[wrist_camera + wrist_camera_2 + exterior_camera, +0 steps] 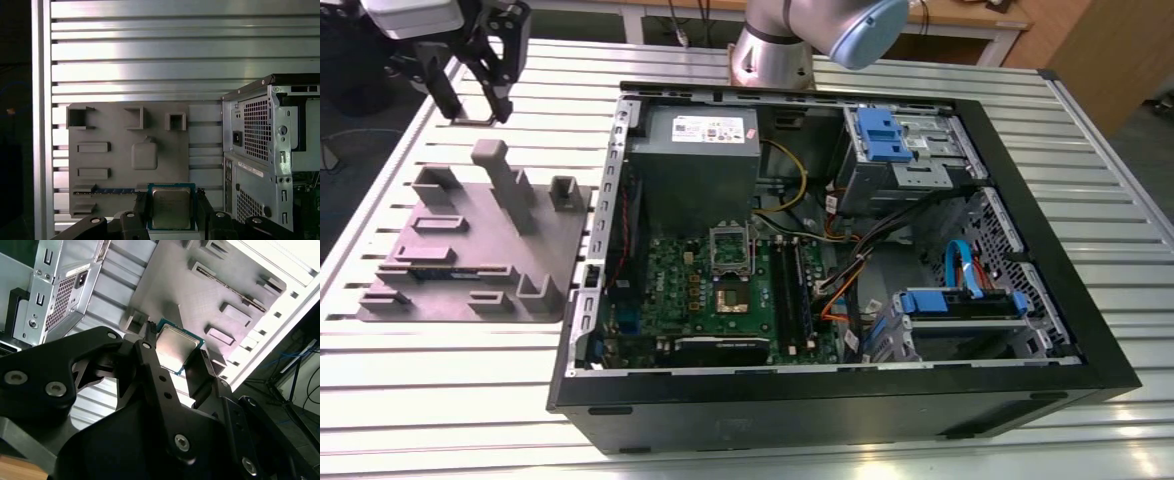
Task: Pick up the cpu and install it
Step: 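Pick up the cpu and move it towards the insertion slot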
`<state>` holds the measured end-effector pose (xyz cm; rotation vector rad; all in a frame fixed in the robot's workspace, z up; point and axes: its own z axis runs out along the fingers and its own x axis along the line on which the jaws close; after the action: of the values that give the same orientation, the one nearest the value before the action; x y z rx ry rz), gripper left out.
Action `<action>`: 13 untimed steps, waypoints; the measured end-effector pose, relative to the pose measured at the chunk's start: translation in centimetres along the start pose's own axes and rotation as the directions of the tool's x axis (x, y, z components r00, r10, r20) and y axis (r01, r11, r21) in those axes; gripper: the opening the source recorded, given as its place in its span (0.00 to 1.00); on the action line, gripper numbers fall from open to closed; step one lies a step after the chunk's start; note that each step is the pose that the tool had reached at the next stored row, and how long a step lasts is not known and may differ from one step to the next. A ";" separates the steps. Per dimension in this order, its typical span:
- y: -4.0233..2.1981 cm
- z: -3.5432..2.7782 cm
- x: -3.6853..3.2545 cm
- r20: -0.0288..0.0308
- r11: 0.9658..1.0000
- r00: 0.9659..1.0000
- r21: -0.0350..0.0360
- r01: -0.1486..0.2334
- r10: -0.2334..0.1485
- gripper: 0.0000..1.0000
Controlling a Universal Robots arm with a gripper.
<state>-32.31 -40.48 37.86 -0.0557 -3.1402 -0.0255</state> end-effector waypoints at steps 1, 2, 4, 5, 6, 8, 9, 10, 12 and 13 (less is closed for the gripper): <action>0.00 0.00 -0.07 0.000 1.000 1.000 0.000 0.000 0.000 0.47; 0.00 0.01 -0.13 0.000 1.000 1.000 0.000 0.000 0.000 0.47; 0.01 0.01 -0.24 0.000 1.000 1.000 0.000 0.000 0.000 0.47; 0.01 0.01 -0.31 0.000 1.000 1.000 0.000 0.000 0.000 0.47; 0.01 0.01 -0.38 0.000 1.000 1.000 0.000 0.000 0.000 0.47; 0.02 0.01 -0.57 0.000 1.000 1.000 0.000 0.000 0.000 0.47; 0.02 0.02 -0.69 0.000 1.000 1.000 0.000 0.000 0.000 0.47; 0.03 0.01 -0.82 0.000 1.000 1.000 0.000 0.000 0.000 0.47; 0.04 0.02 -1.09 0.000 1.000 1.000 0.000 0.000 0.000 0.47; 0.04 0.02 -1.23 0.000 1.000 1.000 0.000 0.000 0.000 0.47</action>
<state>-31.08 -40.48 37.84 -0.0557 -3.1402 -0.0255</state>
